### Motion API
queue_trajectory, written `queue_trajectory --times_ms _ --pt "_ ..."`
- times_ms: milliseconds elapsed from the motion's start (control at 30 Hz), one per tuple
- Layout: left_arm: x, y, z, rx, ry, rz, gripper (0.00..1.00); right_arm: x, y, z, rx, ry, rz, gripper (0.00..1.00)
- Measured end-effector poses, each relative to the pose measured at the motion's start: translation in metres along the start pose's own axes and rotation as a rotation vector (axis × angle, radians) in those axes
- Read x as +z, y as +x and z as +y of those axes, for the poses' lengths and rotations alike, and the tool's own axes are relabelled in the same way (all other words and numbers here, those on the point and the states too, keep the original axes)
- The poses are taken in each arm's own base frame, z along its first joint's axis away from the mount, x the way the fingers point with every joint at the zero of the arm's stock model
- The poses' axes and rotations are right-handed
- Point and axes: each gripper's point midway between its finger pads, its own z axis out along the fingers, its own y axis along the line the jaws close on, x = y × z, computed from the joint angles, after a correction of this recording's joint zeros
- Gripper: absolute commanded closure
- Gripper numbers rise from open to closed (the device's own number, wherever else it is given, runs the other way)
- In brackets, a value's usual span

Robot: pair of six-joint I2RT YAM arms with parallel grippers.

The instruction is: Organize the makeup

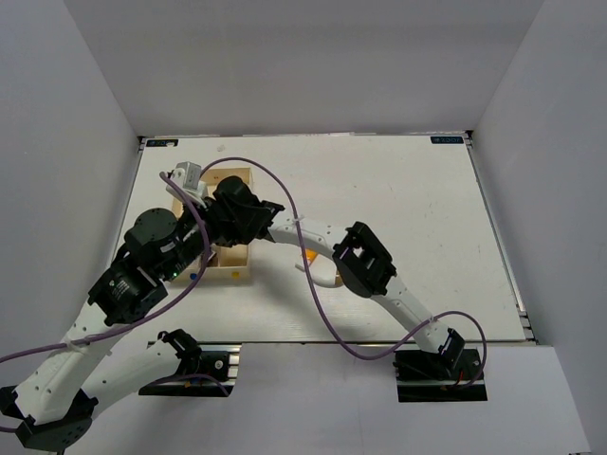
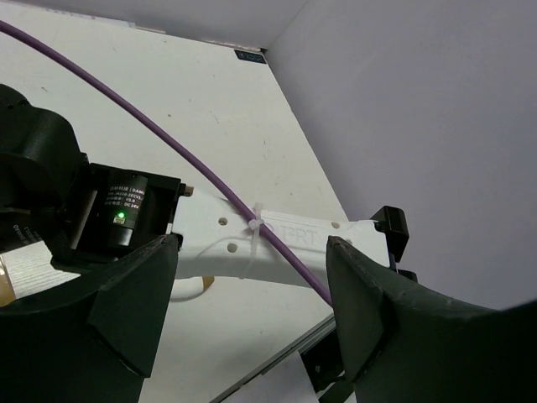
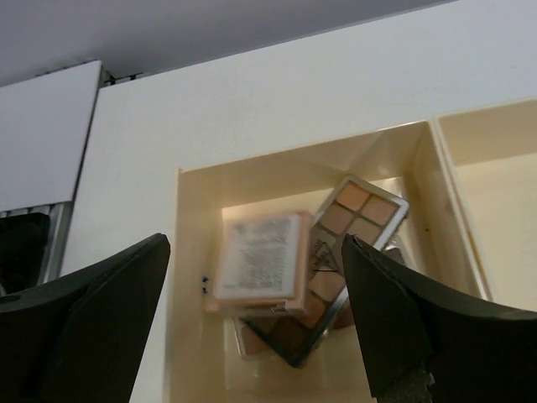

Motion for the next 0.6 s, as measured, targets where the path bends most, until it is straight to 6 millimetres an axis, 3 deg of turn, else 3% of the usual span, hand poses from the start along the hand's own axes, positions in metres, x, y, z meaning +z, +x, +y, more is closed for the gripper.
queue_trajectory --times_ms 167,233,267,333,367,467,600 --pt "0.0 -0.002 -0.002 -0.009 0.006 -0.006 0.19 -0.008 -0.002 -0.018 -0.047 0.035 -0.005 0.11" --pt "0.003 -0.001 -0.002 -0.012 0.006 -0.002 0.23 -0.013 -0.004 -0.027 -0.065 0.051 -0.005 0.18" --pt "0.003 0.0 -0.002 -0.014 0.006 0.002 0.25 -0.017 -0.005 -0.031 -0.074 0.06 -0.005 0.24" --pt "0.006 0.002 -0.003 -0.019 0.009 0.013 0.35 -0.028 -0.01 -0.038 -0.092 0.077 -0.005 0.47" --pt "0.008 0.003 -0.003 -0.02 0.01 0.017 0.38 -0.036 -0.013 -0.042 -0.095 0.09 -0.004 0.67" --pt "0.014 0.008 -0.006 -0.025 0.023 0.036 0.52 -0.073 -0.028 -0.056 -0.094 0.142 -0.005 1.0" --pt "0.027 0.016 -0.018 -0.033 0.081 0.08 0.64 -0.158 -0.054 -0.097 -0.071 0.294 -0.02 1.0"
